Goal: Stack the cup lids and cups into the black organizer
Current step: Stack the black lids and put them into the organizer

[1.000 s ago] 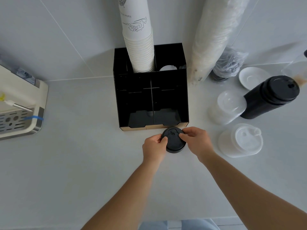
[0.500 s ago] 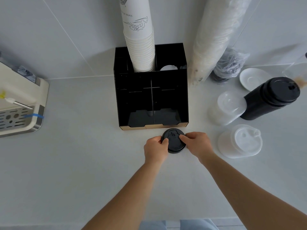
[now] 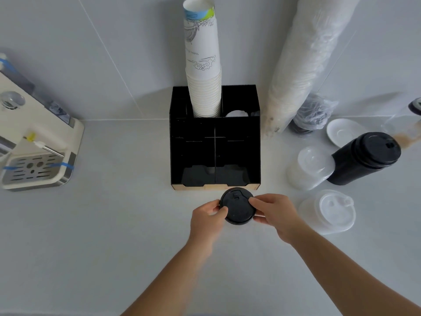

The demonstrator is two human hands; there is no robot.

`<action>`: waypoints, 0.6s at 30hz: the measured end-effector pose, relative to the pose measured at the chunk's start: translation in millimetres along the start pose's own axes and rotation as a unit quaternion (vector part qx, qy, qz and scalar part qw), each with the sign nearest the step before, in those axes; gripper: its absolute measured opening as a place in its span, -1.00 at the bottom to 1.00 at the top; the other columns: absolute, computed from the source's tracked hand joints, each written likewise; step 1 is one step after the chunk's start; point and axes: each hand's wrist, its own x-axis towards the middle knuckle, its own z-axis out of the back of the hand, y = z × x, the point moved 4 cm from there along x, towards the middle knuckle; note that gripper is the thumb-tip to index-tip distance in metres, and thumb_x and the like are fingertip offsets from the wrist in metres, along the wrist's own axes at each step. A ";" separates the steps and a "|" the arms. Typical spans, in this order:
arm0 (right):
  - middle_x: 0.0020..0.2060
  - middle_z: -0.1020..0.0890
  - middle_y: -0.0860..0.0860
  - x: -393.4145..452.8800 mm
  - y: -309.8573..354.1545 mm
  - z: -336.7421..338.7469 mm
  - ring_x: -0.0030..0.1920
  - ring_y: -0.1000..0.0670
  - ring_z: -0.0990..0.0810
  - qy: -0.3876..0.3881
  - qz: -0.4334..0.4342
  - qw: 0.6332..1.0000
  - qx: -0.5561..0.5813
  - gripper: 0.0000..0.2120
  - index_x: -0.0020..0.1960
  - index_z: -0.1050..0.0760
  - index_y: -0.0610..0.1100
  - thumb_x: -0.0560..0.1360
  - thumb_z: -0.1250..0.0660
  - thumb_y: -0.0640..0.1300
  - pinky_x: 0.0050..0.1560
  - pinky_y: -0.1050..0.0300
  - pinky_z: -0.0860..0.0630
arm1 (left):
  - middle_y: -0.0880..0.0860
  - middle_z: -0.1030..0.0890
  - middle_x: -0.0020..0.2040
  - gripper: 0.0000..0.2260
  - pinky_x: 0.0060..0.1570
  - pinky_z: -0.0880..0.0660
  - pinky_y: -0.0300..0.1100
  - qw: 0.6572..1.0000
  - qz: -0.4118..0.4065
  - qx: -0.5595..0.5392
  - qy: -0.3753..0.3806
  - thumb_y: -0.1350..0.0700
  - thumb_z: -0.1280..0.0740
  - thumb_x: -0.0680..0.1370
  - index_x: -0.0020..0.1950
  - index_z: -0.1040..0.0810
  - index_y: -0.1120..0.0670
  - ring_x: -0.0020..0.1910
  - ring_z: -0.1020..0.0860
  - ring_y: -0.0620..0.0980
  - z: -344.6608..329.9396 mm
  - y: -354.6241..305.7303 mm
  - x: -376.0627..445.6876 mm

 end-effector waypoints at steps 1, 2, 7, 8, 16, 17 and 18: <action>-0.04 -0.75 -0.18 -3.1 6.6 -0.6 0.02 -0.18 -0.72 0.011 0.015 1.000 0.001 -0.87 0.00 -0.69 -0.22 0.50 -0.45 -0.17 0.01 0.02 -0.68 | -0.07 -0.68 -0.09 -0.89 0.10 -0.58 -0.09 1.000 -0.002 -0.021 -0.002 0.16 -0.40 0.47 -0.10 -0.68 -0.05 -0.02 -0.63 -0.03 6.1 -3.6 -2.0; -0.04 -0.75 -0.17 -5.9 12.5 -1.2 0.01 -0.17 -0.73 0.020 0.029 0.999 0.000 -0.85 0.03 -0.68 -0.22 0.50 -0.46 -0.17 0.04 -0.01 -0.68 | -0.05 -0.69 -0.04 -0.86 0.14 -0.58 -0.04 0.999 -0.009 -0.033 -0.004 0.14 -0.42 0.46 -0.01 -0.69 -0.01 0.03 -0.63 -0.04 11.3 -8.7 -5.1; -0.06 -0.76 -0.13 -14.4 44.5 -10.5 -0.03 -0.15 -0.74 0.032 0.088 0.996 -0.003 -0.76 0.11 -0.64 -0.18 0.46 -0.50 -0.17 0.06 -0.09 -0.69 | 0.01 -0.71 0.00 -0.78 0.15 -0.58 0.00 0.996 -0.039 -0.080 -0.009 0.08 -0.47 0.37 0.00 -0.67 -0.06 0.06 -0.65 -0.03 32.9 -32.1 -10.9; -0.07 -0.75 -0.14 -16.7 51.1 -13.6 -0.03 -0.15 -0.74 0.034 0.097 0.995 0.001 -0.79 0.09 -0.64 -0.18 0.47 -0.49 -0.19 0.05 -0.09 -0.69 | 0.03 -0.71 -0.01 -0.79 0.15 -0.58 0.00 0.995 -0.044 -0.088 -0.012 0.12 -0.47 0.39 0.00 -0.65 -0.05 0.05 -0.66 -0.02 36.6 -36.4 -11.3; -0.05 -0.74 -0.16 -13.6 102.1 -52.6 -0.07 -0.17 -0.75 0.042 0.126 0.991 -0.031 -0.86 0.05 -0.62 -0.17 0.50 -0.45 -0.23 0.03 -0.11 -0.70 | -0.01 -0.71 -0.11 -0.84 0.06 -0.60 -0.06 0.986 -0.086 -0.123 -0.072 0.22 -0.44 0.45 -0.05 -0.61 -0.02 -0.07 -0.68 -0.06 67.6 -69.4 -3.6; -0.03 -0.73 -0.14 -12.0 108.5 -59.0 -0.06 -0.15 -0.74 0.043 0.127 0.990 -0.040 -0.85 0.08 -0.61 -0.17 0.51 -0.44 -0.23 0.03 -0.09 -0.70 | -0.02 -0.71 -0.11 -0.84 0.05 -0.60 -0.08 0.985 -0.089 -0.130 -0.076 0.22 -0.42 0.46 -0.04 -0.61 -0.02 -0.07 -0.68 -0.07 71.2 -73.7 -0.7; -0.02 -0.72 -0.12 -10.5 114.2 -65.2 -0.05 -0.14 -0.74 0.045 0.129 0.989 -0.050 -0.84 0.10 -0.60 -0.16 0.52 -0.43 -0.23 0.03 -0.07 -0.70 | -0.03 -0.71 -0.10 -0.84 0.05 -0.60 -0.10 0.984 -0.089 -0.131 -0.083 0.22 -0.42 0.47 -0.02 -0.61 -0.02 -0.06 -0.67 -0.07 74.8 -76.9 2.9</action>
